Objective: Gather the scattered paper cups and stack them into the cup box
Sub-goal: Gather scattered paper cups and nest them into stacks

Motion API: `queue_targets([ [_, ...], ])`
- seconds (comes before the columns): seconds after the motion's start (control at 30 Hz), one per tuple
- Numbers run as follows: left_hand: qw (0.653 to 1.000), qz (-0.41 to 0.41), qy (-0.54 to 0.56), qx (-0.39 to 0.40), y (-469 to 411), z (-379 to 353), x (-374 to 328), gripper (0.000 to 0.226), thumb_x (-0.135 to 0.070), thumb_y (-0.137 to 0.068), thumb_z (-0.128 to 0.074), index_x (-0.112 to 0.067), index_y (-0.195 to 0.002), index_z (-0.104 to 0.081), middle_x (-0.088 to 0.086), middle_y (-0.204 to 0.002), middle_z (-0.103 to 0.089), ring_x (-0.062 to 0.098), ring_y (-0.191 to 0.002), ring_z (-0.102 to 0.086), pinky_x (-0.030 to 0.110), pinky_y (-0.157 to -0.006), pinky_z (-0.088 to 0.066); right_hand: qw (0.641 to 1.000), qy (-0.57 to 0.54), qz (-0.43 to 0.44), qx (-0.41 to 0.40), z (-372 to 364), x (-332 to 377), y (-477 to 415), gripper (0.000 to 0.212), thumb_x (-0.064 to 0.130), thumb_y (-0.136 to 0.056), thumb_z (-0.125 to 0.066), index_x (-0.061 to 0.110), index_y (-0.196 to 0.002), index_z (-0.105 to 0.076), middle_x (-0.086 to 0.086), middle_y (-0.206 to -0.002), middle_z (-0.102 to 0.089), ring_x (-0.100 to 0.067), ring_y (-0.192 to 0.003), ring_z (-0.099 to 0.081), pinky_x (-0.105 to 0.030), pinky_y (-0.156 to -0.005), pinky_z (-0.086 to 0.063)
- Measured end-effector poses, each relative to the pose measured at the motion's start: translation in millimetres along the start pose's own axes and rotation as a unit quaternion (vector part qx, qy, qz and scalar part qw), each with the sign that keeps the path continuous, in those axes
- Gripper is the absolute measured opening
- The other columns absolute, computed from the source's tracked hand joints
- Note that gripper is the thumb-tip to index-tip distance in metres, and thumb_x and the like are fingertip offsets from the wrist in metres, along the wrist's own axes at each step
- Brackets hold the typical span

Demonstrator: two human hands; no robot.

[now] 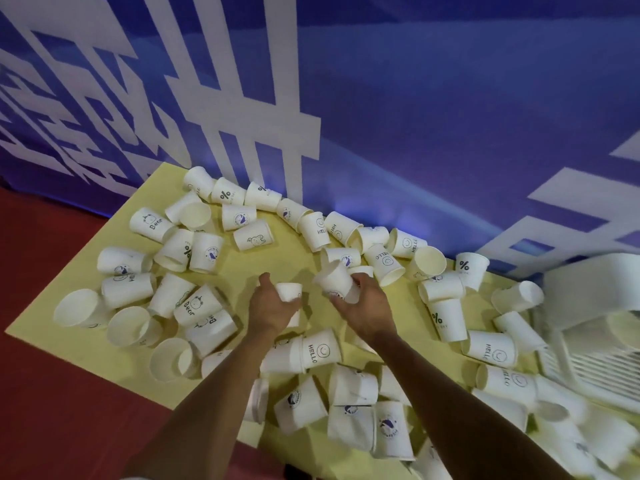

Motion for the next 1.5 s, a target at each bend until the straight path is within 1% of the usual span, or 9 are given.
queue_targets([
  [0.3,0.985,-0.115,0.072,0.11,61.0,-69.1,-111.8,0.086,-0.038,-0.067,-0.084,-0.021,-0.137,-0.037,-0.005,-0.117,-0.061,0.02,-0.108,-0.061,0.036,-0.09,-0.051,0.982,-0.097,-0.087,-0.136,152.9,-76.0,45.1,0.05,0.04,-0.082,-0.078,0.021,-0.119,-0.05,0.003,-0.108,-0.062,-0.013,-0.09,-0.058,-0.028,-0.077,-0.044],
  [0.43,0.968,-0.168,0.077,0.168,102.4,-117.7,-172.8,0.084,-0.036,-0.069,-0.086,-0.023,-0.137,-0.038,-0.002,-0.12,-0.059,0.018,-0.102,-0.062,0.035,-0.084,-0.054,0.971,-0.106,-0.101,-0.188,220.3,-127.3,77.7,0.056,0.039,-0.079,-0.079,0.023,-0.122,-0.046,0.006,-0.108,-0.061,-0.017,-0.094,-0.061,-0.033,-0.078,-0.048],
  [0.6,0.951,-0.215,0.051,0.218,157.8,-177.9,-222.8,0.082,-0.038,-0.071,-0.084,-0.023,-0.137,-0.038,-0.001,-0.123,-0.06,0.018,-0.105,-0.061,0.039,-0.092,-0.052,0.945,-0.129,-0.136,-0.27,294.2,-204.7,136.0,0.059,0.033,-0.079,-0.079,0.029,-0.127,-0.046,0.008,-0.114,-0.061,-0.015,-0.101,-0.059,-0.037,-0.085,-0.049],
  [0.7,0.945,-0.229,0.028,0.231,185.4,-208.7,-239.4,0.086,-0.035,-0.072,-0.083,-0.021,-0.142,-0.035,-0.001,-0.127,-0.056,0.017,-0.108,-0.059,0.034,-0.092,-0.05,0.929,-0.141,-0.159,-0.304,323.4,-243.5,163.0,0.054,0.028,-0.079,-0.079,0.028,-0.121,-0.045,0.005,-0.108,-0.063,-0.02,-0.099,-0.062,-0.036,-0.079,-0.05],
  [0.9,0.942,-0.24,-0.002,0.235,220.5,-248.9,-252.1,0.081,-0.032,-0.076,-0.082,-0.021,-0.141,-0.035,0.0,-0.129,-0.053,0.018,-0.101,-0.06,0.031,-0.084,-0.051,0.917,-0.158,-0.183,-0.317,345.3,-294.1,169.3,0.054,0.02,-0.079,-0.081,0.027,-0.118,-0.043,0.005,-0.111,-0.059,-0.02,-0.101,-0.057,-0.031,-0.081,-0.044],
  [1.07,0.947,-0.231,-0.001,0.224,232.2,-265.6,-248.7,0.085,-0.04,-0.075,-0.081,-0.025,-0.143,-0.033,-0.001,-0.133,-0.053,0.017,-0.103,-0.062,0.04,-0.091,-0.053,0.925,-0.152,-0.172,-0.302,347.1,-312.7,148.6,0.062,0.02,-0.081,-0.078,0.021,-0.129,-0.04,0.0,-0.112,-0.059,-0.022,-0.101,-0.056,-0.04,-0.085,-0.052],
  [1.2,0.949,-0.227,0.001,0.219,236.4,-270.0,-242.5,0.084,-0.038,-0.075,-0.081,-0.025,-0.143,-0.033,-0.002,-0.132,-0.053,0.015,-0.103,-0.062,0.037,-0.088,-0.054,0.939,-0.111,-0.171,-0.277,337.7,-319.0,136.1,0.057,0.023,-0.08,-0.075,0.024,-0.125,-0.04,0.0,-0.108,-0.061,-0.025,-0.097,-0.06,-0.039,-0.079,-0.054],
  [1.33,0.952,-0.218,0.006,0.216,237.8,-269.2,-236.8,0.082,-0.035,-0.077,-0.08,-0.025,-0.143,-0.034,-0.002,-0.131,-0.053,0.015,-0.102,-0.062,0.038,-0.09,-0.054,0.944,-0.077,-0.184,-0.263,327.9,-324.9,127.3,0.065,0.024,-0.077,-0.075,0.024,-0.131,-0.038,-0.006,-0.118,-0.064,-0.031,-0.102,-0.063,-0.044,-0.085,-0.056],
  [1.5,0.955,-0.208,0.006,0.212,232.7,-266.2,-230.9,0.08,-0.031,-0.078,-0.08,-0.024,-0.143,-0.034,-0.003,-0.13,-0.052,0.015,-0.104,-0.06,0.031,-0.088,-0.052,0.945,-0.043,-0.199,-0.257,323.5,-328.5,120.0,0.065,0.026,-0.073,-0.078,0.018,-0.126,-0.04,-0.008,-0.113,-0.065,-0.032,-0.101,-0.064,-0.043,-0.087,-0.055],
])
Point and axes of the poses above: each hand's wrist, its own y-axis away from the middle knuckle, its own z-axis out of the back of the hand, x = y × z, the point moved 9 cm from there along -y, towards the middle knuckle
